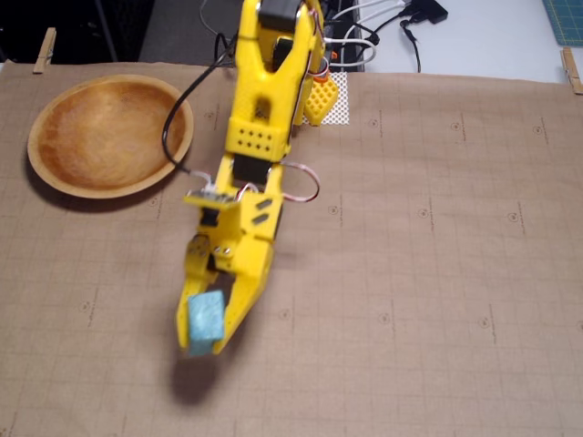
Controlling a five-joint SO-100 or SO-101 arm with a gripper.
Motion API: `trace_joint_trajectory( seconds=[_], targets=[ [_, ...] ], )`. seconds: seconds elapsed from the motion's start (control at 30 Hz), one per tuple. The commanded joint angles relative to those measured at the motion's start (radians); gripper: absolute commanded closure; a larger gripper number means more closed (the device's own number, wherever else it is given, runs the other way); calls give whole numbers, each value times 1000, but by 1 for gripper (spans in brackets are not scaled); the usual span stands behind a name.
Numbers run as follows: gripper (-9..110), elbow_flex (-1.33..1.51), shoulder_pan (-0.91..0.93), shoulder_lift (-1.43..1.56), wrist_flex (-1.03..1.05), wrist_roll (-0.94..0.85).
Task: Grasp a blue block and put it in the bowl.
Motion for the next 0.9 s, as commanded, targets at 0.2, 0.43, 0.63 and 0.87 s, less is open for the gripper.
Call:
trace_joint_trajectory(
  seconds=[0.2, 0.43, 0.63, 0.87],
  targets=[
    [102, 31, 91, 267, 35, -6],
    [102, 17, 244, 270, 132, -6],
    [102, 29, 336, 258, 133, -6],
    [102, 31, 414, 255, 133, -6]
  ],
)
